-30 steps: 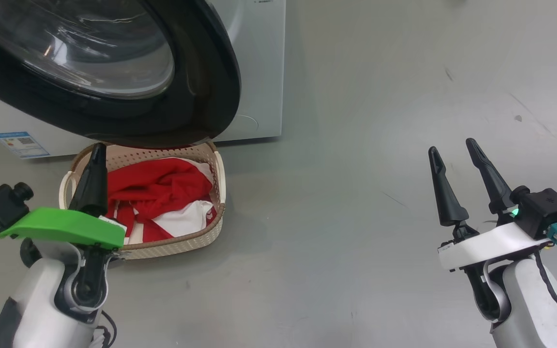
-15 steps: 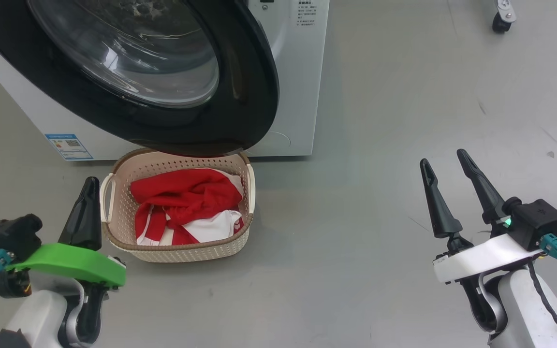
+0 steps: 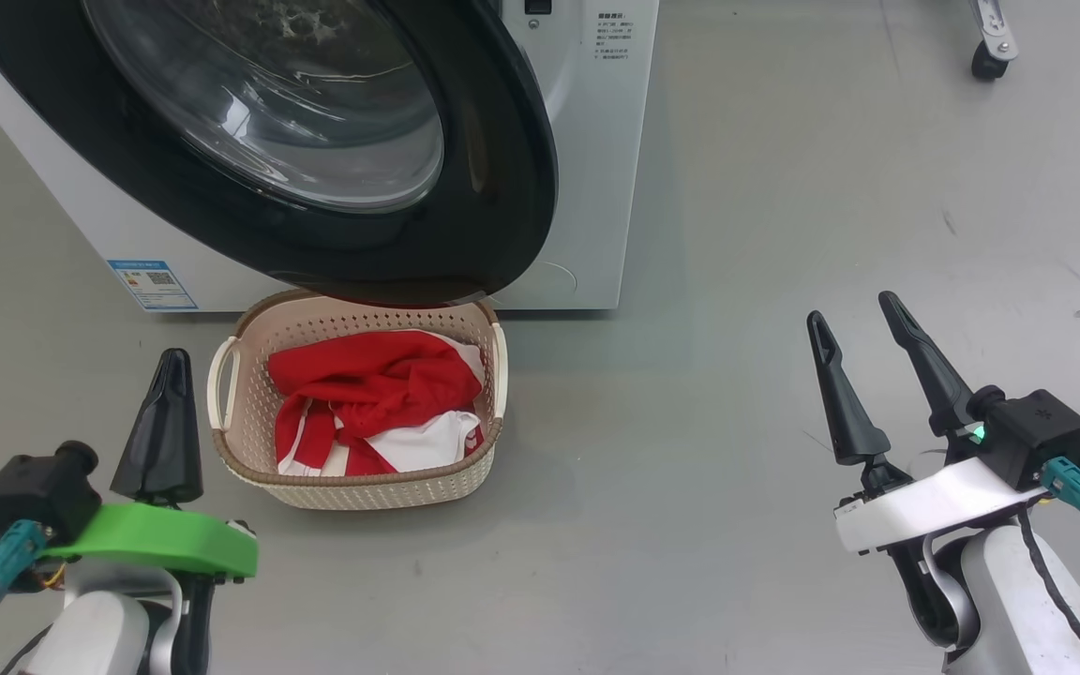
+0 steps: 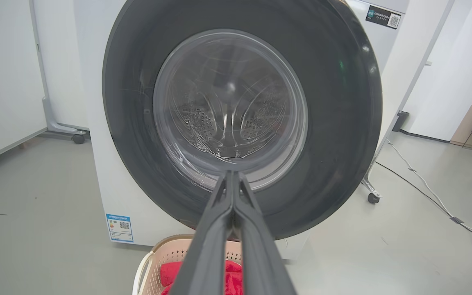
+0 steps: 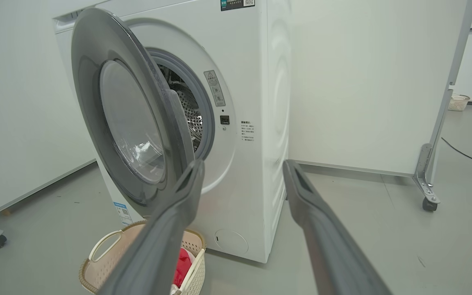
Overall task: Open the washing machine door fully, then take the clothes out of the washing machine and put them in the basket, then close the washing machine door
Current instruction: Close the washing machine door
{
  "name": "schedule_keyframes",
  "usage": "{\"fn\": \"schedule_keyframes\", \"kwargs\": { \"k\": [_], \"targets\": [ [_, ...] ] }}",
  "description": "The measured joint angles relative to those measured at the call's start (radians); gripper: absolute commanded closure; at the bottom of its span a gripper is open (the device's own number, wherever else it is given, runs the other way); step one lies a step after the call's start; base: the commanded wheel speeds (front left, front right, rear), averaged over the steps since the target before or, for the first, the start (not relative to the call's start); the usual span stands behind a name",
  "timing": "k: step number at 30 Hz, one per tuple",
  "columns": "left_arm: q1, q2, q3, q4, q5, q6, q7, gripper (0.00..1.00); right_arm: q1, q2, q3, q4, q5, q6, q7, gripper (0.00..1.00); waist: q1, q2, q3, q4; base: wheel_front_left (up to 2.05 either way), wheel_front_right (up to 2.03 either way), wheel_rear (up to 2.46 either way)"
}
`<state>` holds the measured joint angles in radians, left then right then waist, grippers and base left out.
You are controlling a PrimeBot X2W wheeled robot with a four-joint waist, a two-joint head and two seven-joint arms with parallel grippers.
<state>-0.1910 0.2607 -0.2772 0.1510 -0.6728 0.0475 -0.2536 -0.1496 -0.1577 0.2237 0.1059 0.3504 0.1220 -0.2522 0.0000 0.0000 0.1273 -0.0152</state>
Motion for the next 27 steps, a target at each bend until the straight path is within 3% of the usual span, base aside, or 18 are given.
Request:
{"fn": "schedule_keyframes", "kwargs": {
  "k": [2,4,13,27],
  "targets": [
    [0.016,-0.012,0.006,-0.008,0.03,0.002,0.0,0.53,0.0,0.0,-0.001,-0.003,0.0,0.0,0.0,0.0,0.0,0.0,0.001,0.002,0.0,0.0,0.0],
    [0.025,-0.021,0.016,-0.025,0.059,0.002,0.0,0.0,0.001,0.0,-0.001,-0.003,0.0,0.0,0.0,0.0,0.0,0.0,0.002,0.005,0.0,0.0,0.0],
    [0.078,-0.057,0.039,-0.065,0.162,0.009,0.0,0.0,0.011,0.0,-0.005,-0.007,0.0,0.0,0.0,0.0,0.0,0.0,0.008,0.016,0.0,0.0,0.0],
    [0.133,-0.109,0.079,-0.088,0.226,-0.011,0.0,0.0,0.013,0.009,-0.016,-0.005,-0.001,0.0,0.0,0.0,0.0,0.0,0.011,0.012,0.0,0.0,0.0]
  ]
}}
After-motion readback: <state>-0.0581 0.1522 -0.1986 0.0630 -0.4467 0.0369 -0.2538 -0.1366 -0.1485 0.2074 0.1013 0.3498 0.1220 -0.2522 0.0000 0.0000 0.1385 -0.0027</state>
